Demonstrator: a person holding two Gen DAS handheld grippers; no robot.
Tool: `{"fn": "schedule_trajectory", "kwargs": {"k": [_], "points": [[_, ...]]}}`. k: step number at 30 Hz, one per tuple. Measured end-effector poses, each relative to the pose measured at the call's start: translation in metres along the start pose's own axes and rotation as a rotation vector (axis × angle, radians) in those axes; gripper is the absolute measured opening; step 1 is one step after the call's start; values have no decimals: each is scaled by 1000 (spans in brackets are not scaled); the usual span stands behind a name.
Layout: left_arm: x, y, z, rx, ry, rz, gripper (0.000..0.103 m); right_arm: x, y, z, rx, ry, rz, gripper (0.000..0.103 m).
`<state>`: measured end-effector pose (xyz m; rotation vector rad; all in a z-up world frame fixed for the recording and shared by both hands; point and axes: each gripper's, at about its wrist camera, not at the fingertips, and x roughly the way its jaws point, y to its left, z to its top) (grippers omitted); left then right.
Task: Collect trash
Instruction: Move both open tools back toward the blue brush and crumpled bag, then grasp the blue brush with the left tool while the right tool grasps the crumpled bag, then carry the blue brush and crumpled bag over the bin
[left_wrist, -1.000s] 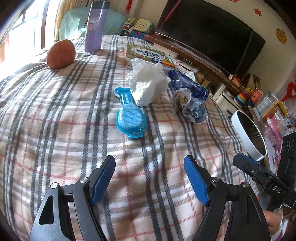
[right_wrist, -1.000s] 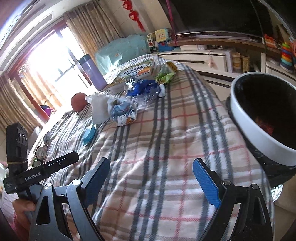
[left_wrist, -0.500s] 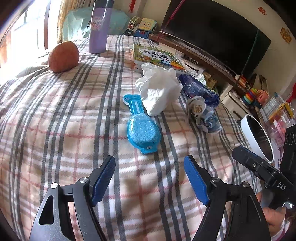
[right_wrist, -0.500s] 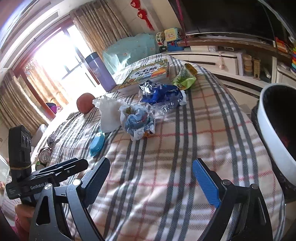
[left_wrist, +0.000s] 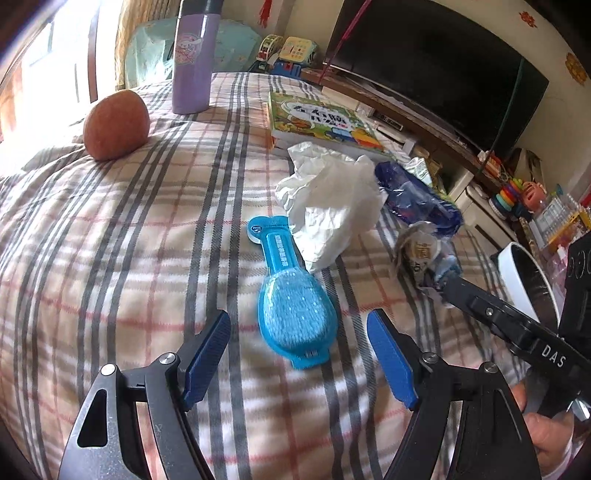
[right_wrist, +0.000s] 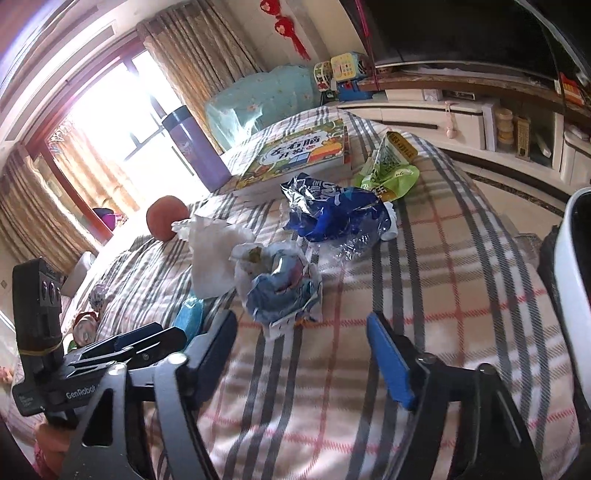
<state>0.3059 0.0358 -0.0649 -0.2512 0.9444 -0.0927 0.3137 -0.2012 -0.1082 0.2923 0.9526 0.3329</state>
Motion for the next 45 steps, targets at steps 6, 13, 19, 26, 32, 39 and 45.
{"fn": "schedule_trajectory", "kwargs": {"k": [6, 13, 19, 26, 32, 39, 45], "points": [[15, -2, 1, 36, -12, 16, 46, 19, -2, 2, 16, 35, 21, 30], [8, 0, -7, 28, -21, -15, 45, 5, -5, -7, 12, 6, 21, 25], [-8, -4, -19, 26, -15, -60, 45, -16, -12, -20, 26, -14, 14, 25], [-22, -28, -30, 81, -31, -109, 45, -44, -25, -32, 51, -35, -9, 25], [-25, -53, -32, 139, -24, -161, 45, -71, -41, -38, 78, -72, -37, 25], [-23, -77, -32, 187, -16, -198, 45, -98, -63, -44, 117, -106, -78, 25], [-21, -98, -31, 222, -12, -215, 45, -117, -76, -47, 137, -139, -103, 25]]}}
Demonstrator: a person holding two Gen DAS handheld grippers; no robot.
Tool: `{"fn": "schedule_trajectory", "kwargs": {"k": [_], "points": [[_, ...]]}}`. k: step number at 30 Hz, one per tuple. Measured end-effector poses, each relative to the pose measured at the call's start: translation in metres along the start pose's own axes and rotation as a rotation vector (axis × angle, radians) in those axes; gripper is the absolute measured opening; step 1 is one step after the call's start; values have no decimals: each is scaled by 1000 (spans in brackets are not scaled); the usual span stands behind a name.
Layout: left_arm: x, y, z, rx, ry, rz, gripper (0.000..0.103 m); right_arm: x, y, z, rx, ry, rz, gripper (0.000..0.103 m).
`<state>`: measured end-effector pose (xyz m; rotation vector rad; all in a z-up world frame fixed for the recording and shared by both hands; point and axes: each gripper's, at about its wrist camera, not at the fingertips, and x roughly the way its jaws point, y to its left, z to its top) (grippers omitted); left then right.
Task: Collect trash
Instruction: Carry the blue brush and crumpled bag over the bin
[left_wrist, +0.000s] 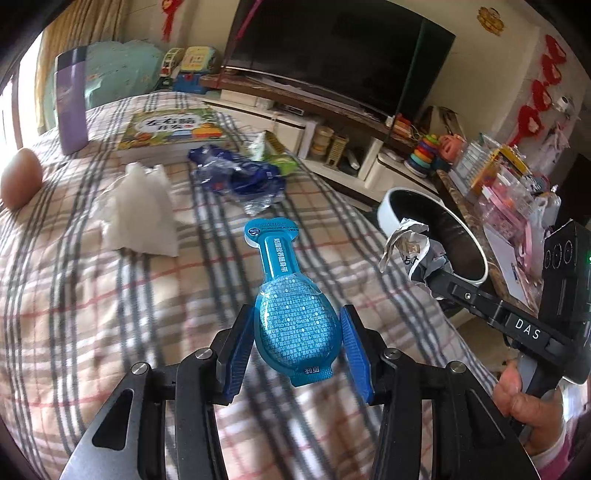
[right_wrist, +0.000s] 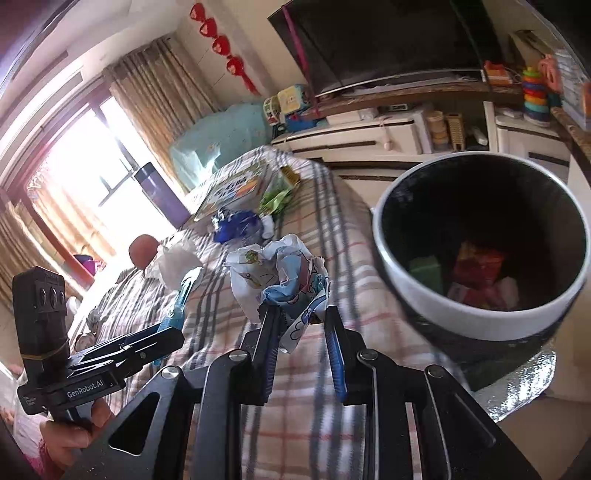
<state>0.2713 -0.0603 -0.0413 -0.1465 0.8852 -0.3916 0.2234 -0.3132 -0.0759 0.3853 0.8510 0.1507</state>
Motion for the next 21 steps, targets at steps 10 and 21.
{"fn": "schedule_trajectory", "kwargs": {"k": [10, 21], "points": [[9, -29, 8, 51, 4, -24, 45, -24, -26, 1, 45, -43, -31, 25], [23, -61, 20, 123, 11, -69, 45, -52, -59, 5, 92, -93, -86, 25]]}}
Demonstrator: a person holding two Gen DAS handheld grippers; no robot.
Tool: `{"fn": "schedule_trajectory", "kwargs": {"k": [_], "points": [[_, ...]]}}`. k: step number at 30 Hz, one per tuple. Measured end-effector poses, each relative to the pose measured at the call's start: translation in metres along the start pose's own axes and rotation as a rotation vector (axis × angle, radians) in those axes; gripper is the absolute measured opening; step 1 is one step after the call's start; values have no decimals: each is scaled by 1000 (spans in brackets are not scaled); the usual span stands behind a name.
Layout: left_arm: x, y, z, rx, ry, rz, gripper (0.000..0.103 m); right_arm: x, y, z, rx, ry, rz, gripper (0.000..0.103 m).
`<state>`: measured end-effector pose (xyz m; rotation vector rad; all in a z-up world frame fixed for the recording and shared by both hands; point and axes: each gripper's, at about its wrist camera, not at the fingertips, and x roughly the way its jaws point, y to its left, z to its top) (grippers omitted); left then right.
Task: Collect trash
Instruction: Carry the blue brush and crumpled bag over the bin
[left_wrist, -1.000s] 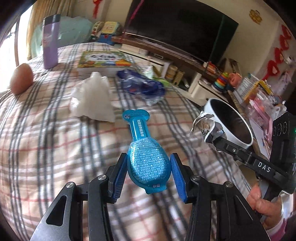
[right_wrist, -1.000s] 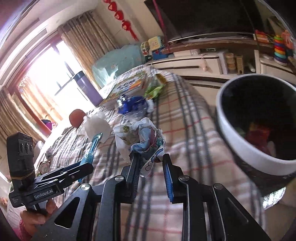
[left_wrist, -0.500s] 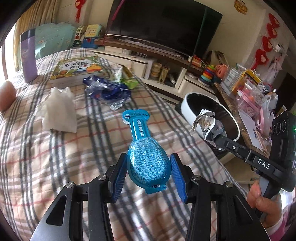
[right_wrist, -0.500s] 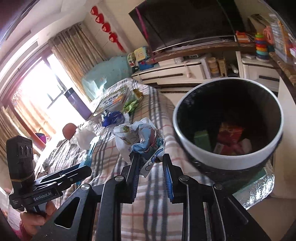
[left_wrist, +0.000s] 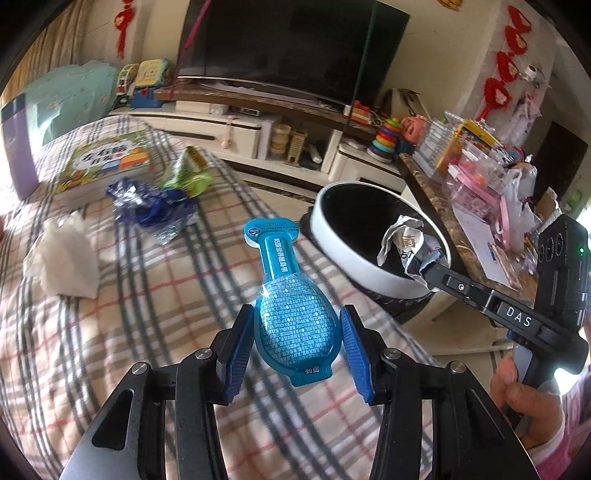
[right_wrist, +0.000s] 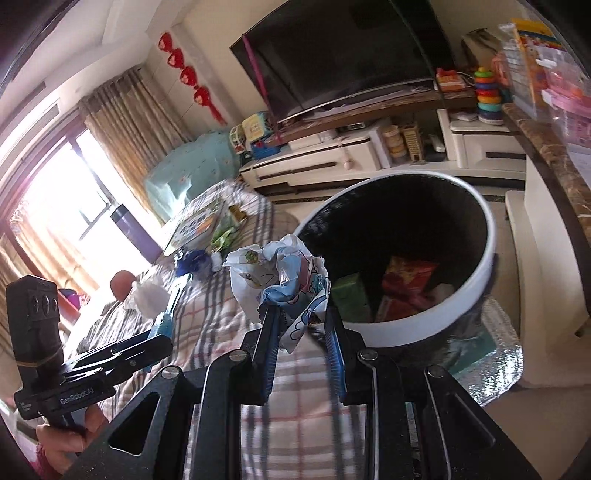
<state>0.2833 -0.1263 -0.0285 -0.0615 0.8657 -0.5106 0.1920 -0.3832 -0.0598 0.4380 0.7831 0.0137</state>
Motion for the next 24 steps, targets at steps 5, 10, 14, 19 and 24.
{"fn": "schedule_trajectory", "kwargs": {"k": [5, 10, 14, 19, 24], "points": [[9, -12, 8, 32, 2, -18, 45, -6, -11, 4, 14, -17, -22, 25], [19, -22, 16, 54, 3, -31, 45, -11, -21, 8, 31, -29, -39, 25], [27, -29, 22, 74, 7, -36, 45, -14, -27, 11, 39, -36, -52, 25], [39, -39, 30, 94, 12, -46, 45, -17, -35, 15, 42, -39, -69, 25], [51, -47, 36, 114, 19, -55, 45, -21, -42, 18, 47, -44, -87, 25]]}}
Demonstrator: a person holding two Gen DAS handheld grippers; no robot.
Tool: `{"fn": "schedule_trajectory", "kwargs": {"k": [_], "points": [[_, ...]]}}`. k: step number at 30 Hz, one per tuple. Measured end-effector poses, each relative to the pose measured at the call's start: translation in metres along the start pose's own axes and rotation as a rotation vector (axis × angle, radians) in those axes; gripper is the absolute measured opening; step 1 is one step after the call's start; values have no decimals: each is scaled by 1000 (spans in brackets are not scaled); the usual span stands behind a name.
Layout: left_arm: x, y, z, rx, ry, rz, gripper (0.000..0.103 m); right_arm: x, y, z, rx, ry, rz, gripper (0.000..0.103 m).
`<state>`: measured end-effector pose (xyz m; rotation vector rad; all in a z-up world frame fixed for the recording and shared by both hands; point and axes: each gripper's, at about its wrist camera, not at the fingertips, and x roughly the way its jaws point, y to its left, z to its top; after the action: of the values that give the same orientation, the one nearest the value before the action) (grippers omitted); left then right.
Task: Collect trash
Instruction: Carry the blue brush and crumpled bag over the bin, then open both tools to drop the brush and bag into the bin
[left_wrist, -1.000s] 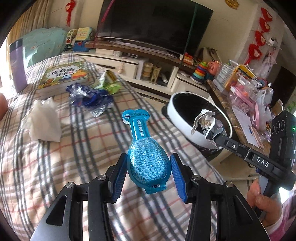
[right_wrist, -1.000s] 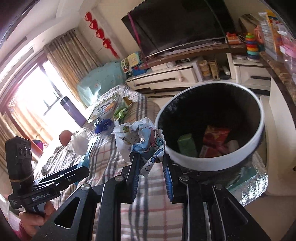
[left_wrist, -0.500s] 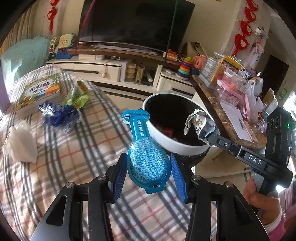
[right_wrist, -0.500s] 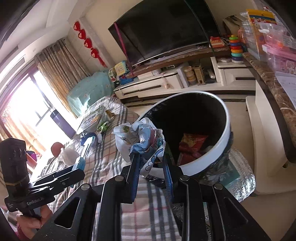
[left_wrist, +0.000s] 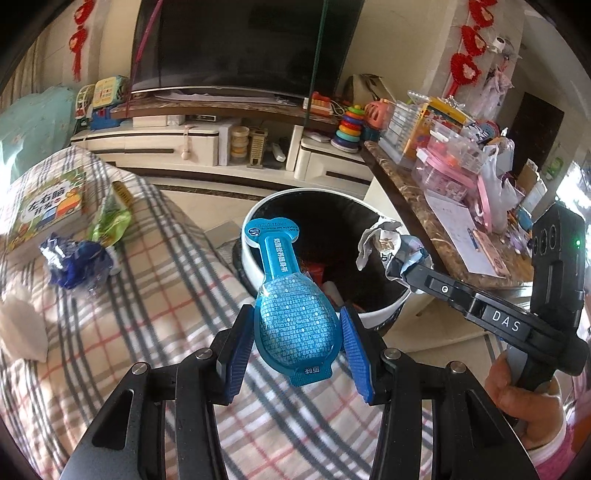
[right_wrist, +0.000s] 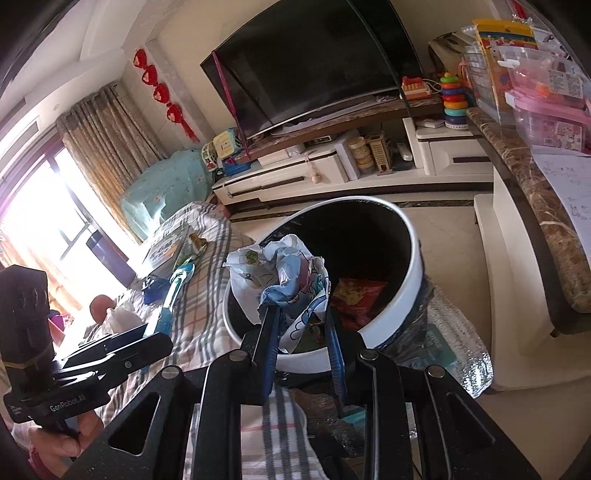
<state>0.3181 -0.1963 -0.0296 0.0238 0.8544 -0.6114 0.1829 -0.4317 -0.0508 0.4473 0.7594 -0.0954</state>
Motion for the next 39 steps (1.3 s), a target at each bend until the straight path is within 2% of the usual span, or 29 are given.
{"fn": "schedule_trajectory", "kwargs": {"k": [20, 39], "points": [[41, -13, 27, 31, 27, 2, 45, 13, -18, 22, -3, 13, -48, 25], [64, -15, 41, 42, 44, -11, 46, 25, -16, 32, -35, 36, -70, 25]]}}
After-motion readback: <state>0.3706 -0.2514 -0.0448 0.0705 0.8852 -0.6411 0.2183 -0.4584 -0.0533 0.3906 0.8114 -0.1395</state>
